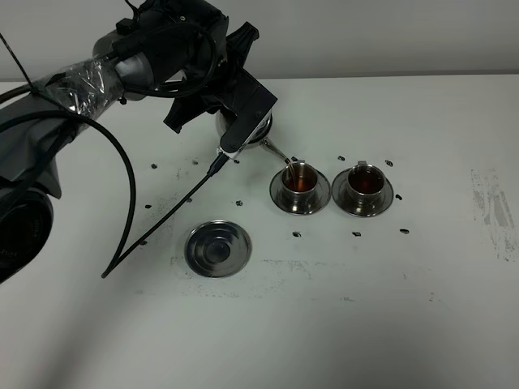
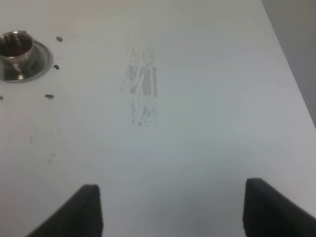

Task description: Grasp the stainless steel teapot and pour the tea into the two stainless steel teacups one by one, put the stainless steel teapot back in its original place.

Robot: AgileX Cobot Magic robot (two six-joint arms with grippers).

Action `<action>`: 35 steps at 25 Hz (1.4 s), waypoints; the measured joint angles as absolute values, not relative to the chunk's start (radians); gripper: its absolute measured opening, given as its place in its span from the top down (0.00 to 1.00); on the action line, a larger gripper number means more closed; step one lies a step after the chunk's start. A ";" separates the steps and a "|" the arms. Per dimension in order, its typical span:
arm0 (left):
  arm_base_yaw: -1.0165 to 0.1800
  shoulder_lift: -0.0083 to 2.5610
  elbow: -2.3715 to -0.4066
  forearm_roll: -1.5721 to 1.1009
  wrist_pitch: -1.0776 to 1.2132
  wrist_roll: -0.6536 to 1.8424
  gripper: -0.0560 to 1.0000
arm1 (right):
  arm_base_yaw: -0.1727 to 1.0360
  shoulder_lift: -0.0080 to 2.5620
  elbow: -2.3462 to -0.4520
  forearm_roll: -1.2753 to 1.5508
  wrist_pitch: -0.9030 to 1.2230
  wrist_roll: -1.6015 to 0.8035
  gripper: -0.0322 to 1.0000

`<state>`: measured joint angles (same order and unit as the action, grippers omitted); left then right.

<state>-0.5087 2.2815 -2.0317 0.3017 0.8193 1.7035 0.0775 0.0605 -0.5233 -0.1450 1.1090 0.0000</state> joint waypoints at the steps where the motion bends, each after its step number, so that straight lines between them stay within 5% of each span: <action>1: -0.509 2.282 -2.032 0.302 0.819 1.703 0.77 | 0.077 0.060 -0.523 -0.145 1.109 0.000 0.40; 35: -0.519 2.282 -2.032 0.320 0.795 1.728 0.77 | 0.077 0.060 -0.523 -0.145 1.109 0.000 0.40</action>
<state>-0.5190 2.2815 -2.0317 0.3204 0.7954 1.7278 0.0775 0.0605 -0.5233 -0.1450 1.1090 0.0000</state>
